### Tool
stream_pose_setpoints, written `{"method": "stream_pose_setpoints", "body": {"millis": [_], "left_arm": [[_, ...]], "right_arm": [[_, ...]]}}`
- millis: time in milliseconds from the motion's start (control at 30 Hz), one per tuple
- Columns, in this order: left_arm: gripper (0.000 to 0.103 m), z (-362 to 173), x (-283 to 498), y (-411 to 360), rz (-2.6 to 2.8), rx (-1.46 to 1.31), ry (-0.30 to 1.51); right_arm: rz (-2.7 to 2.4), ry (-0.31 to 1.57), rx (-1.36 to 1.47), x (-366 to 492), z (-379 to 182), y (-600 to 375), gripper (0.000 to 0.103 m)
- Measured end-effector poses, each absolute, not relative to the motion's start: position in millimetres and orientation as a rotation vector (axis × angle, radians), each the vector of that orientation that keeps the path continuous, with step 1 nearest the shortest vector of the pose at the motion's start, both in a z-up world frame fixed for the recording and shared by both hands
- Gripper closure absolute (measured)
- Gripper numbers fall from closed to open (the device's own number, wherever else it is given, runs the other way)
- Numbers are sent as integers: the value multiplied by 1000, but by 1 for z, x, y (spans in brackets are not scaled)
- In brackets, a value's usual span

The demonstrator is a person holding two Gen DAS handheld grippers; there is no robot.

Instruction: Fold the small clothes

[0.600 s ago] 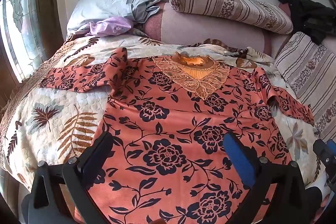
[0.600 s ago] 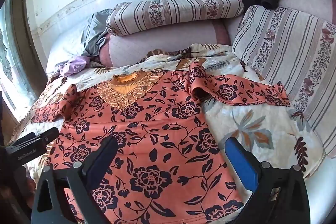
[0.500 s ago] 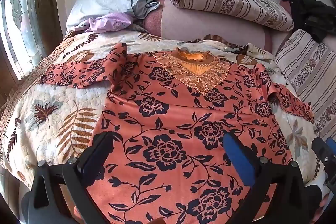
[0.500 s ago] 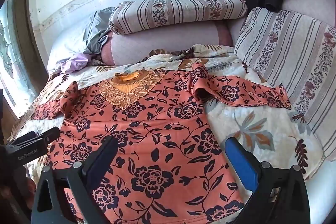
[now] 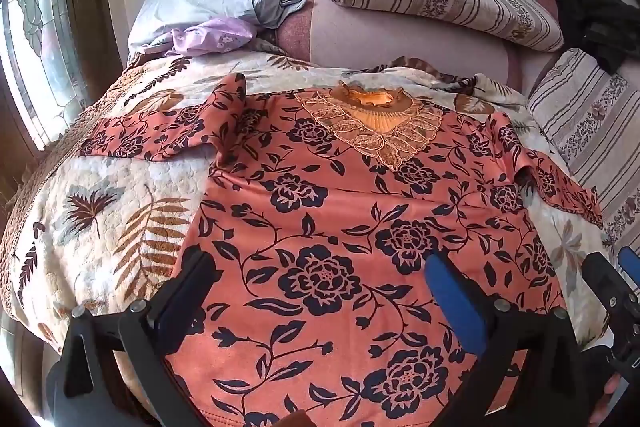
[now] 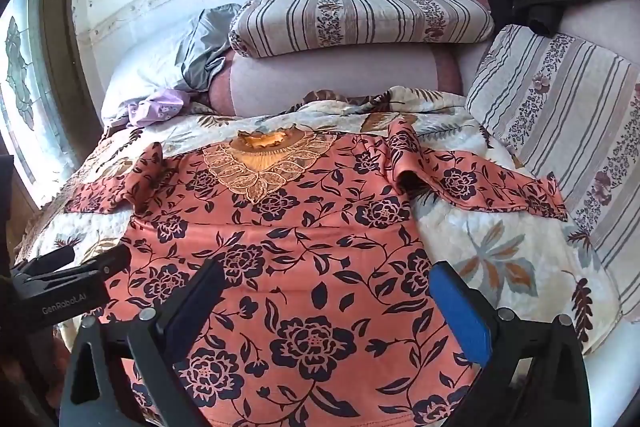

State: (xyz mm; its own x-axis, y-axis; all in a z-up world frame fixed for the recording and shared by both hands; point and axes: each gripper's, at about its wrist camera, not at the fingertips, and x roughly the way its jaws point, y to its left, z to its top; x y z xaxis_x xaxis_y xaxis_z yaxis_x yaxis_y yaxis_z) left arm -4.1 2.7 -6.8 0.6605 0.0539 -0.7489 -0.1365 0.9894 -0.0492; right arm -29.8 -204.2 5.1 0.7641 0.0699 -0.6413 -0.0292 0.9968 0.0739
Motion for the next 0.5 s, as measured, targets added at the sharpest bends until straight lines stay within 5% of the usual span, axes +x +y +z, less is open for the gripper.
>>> {"method": "stream_pose_setpoints", "body": {"millis": [500], "left_arm": [[0, -13, -5, 5, 96, -120, 875]], "right_arm": [[77, 704, 22, -23, 5, -183, 0]]}}
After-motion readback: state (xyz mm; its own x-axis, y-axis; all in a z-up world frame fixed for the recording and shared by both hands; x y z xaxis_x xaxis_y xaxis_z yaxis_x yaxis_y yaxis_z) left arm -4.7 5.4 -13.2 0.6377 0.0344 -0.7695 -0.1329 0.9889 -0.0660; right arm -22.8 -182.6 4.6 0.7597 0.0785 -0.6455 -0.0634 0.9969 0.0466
